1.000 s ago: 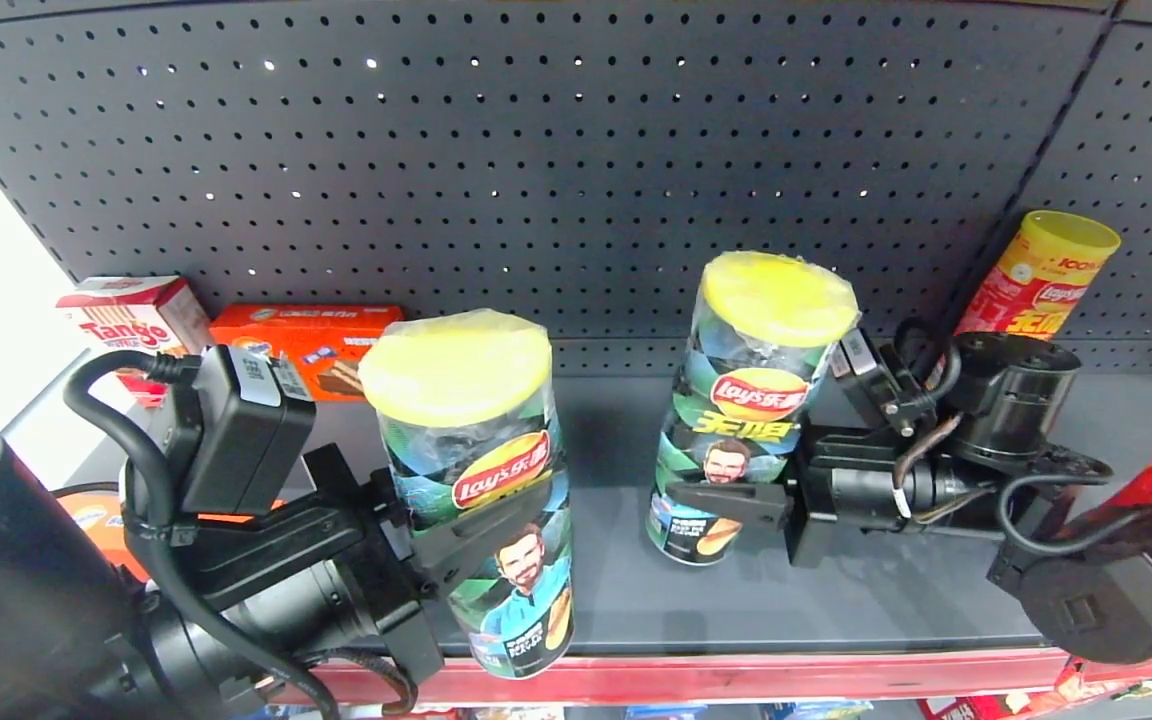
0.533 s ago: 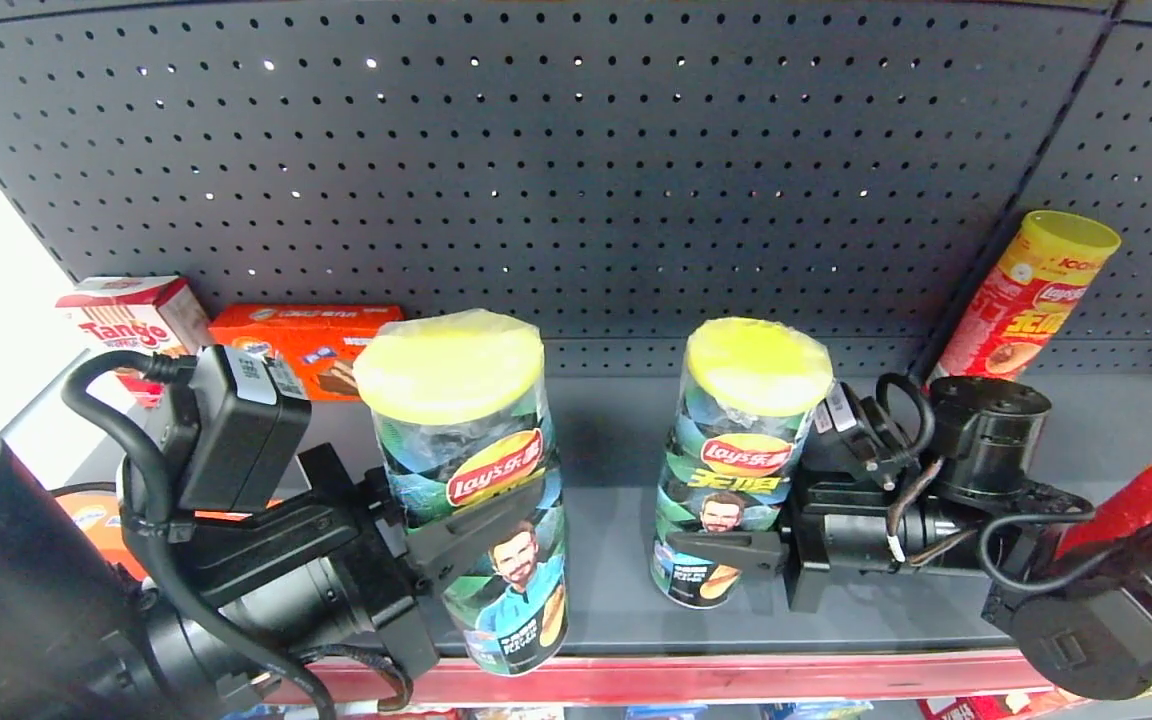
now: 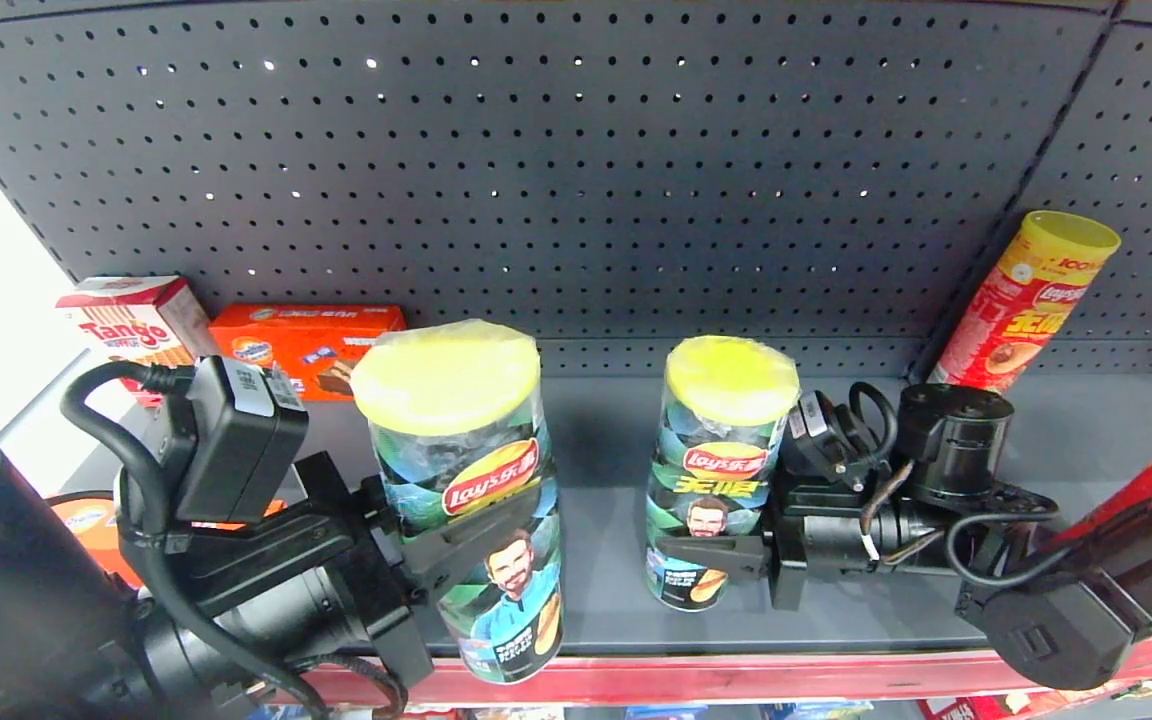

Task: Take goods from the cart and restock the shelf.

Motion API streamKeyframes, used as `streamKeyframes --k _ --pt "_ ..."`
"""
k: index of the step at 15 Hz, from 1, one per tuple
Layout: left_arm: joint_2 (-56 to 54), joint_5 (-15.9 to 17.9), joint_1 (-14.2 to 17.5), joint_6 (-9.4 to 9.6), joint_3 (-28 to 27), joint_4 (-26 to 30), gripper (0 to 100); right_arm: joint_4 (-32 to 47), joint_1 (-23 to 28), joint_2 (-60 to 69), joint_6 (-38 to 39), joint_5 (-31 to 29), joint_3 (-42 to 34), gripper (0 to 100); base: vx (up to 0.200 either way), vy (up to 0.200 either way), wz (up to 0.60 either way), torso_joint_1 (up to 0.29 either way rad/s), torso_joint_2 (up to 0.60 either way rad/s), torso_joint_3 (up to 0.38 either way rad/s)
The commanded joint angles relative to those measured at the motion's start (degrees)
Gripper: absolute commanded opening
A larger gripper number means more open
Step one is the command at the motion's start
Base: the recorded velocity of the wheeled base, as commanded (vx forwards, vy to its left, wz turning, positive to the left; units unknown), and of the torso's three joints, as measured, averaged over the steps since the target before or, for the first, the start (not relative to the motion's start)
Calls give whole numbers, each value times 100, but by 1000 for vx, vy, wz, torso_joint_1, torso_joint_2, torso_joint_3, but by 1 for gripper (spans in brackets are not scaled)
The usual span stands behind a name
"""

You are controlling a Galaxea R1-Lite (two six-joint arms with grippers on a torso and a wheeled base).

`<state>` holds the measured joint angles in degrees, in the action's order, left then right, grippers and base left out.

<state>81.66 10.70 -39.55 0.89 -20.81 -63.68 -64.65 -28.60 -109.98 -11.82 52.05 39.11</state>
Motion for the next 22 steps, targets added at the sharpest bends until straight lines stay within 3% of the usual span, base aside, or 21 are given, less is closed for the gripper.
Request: streamKeyframes --k 1,3,10,13,17,20,22 --pt "-1 2 0 -1 -2 -4 0 -4 21 -23 -4 -11 0 100 0 0 0 0 0 0" --pt "-1 2 0 -1 -2 -4 0 -4 30 38 -4 -29 -8 100 0 0 0 0 0 0" --pt "-1 2 0 8 -11 -4 0 49 -23 768 14 -1075 -158 100 0 0 0 0 0 0" --pt "-1 20 0 8 -37 -12 0 22 -128 1366 5 -1699 -509 100 0 0 0 0 0 0" --pt "-10 20 -9 8 -28 -21 0 101 -190 2447 5 -2033 -1195 100 0 0 0 0 0 0" --pt "-19 20 -27 8 -20 -21 0 471 -181 3246 5 -2068 -1546 100 0 0 0 0 0 0" --pt "-19 20 -27 16 -37 -21 0 1235 -190 4125 14 -2569 -1670 100 0 0 0 0 0 0"
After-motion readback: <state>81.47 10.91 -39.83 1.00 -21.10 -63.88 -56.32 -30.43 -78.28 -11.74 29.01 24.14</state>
